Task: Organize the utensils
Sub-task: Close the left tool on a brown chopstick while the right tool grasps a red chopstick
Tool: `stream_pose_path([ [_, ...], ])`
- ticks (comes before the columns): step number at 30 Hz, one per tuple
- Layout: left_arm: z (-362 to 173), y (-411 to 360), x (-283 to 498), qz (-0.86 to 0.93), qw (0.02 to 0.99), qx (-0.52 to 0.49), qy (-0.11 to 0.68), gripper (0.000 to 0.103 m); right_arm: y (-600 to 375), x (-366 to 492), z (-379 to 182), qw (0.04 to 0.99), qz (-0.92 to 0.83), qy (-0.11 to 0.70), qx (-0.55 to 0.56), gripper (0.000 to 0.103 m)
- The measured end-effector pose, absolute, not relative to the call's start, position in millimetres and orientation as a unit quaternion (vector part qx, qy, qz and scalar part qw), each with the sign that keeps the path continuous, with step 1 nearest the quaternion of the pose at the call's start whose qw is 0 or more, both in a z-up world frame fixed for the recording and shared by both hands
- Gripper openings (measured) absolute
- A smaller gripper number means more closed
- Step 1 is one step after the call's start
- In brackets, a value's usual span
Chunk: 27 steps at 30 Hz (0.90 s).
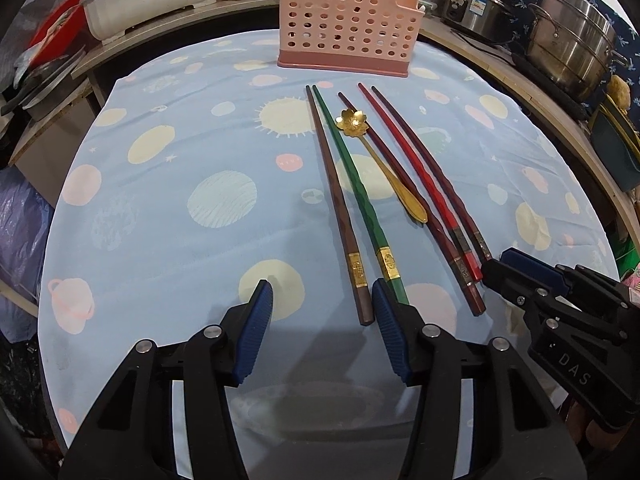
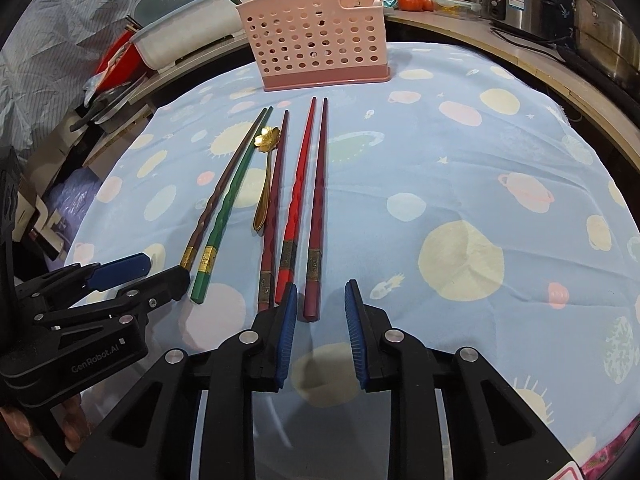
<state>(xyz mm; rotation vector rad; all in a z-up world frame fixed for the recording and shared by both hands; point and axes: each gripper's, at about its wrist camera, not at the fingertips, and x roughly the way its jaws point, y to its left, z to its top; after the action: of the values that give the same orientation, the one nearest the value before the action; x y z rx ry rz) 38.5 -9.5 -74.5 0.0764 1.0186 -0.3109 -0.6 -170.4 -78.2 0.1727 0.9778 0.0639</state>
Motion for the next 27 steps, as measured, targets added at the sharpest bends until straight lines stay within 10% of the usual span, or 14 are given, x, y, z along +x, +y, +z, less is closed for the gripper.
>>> stream_pose_path([
  [20, -74.9, -9.8, 40.9, -0.141, 0.866, 0.053, 0.476, 0.007, -170.2, 2.2, -80.8, 0.885, 0.021, 0.461, 0.063, 0.008],
  [27, -72.8, -5.0, 37.7, -0.143, 0.864, 0.045, 0.482, 0.007, -172.6, -3.1, -80.0, 0.884, 0.021, 0.461, 0.070, 0.007],
])
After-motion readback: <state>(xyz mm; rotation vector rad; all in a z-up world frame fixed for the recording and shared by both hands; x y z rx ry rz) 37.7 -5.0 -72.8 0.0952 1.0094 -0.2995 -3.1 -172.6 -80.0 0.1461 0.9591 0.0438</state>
